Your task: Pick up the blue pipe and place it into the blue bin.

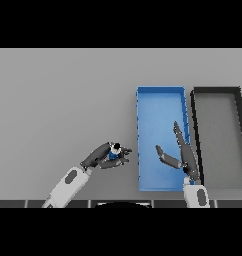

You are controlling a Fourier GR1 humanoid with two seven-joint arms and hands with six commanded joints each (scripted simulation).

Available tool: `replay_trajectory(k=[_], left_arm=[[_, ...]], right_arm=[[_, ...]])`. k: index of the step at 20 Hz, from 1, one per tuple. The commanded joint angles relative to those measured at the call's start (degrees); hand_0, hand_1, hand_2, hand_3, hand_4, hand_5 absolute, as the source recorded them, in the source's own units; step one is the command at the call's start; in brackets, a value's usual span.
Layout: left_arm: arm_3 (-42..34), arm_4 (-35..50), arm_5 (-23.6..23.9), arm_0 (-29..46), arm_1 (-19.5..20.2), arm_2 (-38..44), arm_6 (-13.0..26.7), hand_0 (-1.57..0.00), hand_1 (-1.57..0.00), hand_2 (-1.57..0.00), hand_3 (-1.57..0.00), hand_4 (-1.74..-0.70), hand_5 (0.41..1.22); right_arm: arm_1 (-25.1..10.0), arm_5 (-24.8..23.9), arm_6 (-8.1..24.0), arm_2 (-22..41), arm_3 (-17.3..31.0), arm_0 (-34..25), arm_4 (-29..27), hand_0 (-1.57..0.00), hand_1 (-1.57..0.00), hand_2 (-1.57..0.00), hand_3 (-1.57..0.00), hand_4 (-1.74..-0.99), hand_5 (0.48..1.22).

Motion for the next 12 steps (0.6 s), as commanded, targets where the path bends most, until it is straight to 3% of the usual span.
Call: replay_trajectory(k=[1, 6, 12], left_arm=[[-1.14, 0.26, 0.75, -0.26, -0.01, 0.41, 0.61, -1.43, -1.45, -1.46, -1.38, -1.69, 1.172], [-8.72, 1.94, 2.11, -0.21, -1.13, -0.29, 1.32, -1.52, -1.53, -1.53, -1.45, -1.73, 1.205], [-14.99, 2.92, 1.89, -2.17, -0.71, -1.20, 7.94, -1.56, -1.56, -1.56, -1.49, -1.74, 1.217]], right_arm=[[-0.02, -0.25, 0.05, 0.09, -0.03, -0.21, 0.43, 0.00, 0.00, 0.00, 0.00, -1.189, 0.601], [-0.31, -0.68, -0.17, -0.01, 0.57, -0.62, 1.28, 0.00, 0.00, 0.00, 0.00, -1.180, 0.604], [-1.27, -0.44, -2.04, -0.68, 0.60, 0.35, 1.14, 0.00, 0.00, 0.00, 0.00, -1.141, 0.603]])
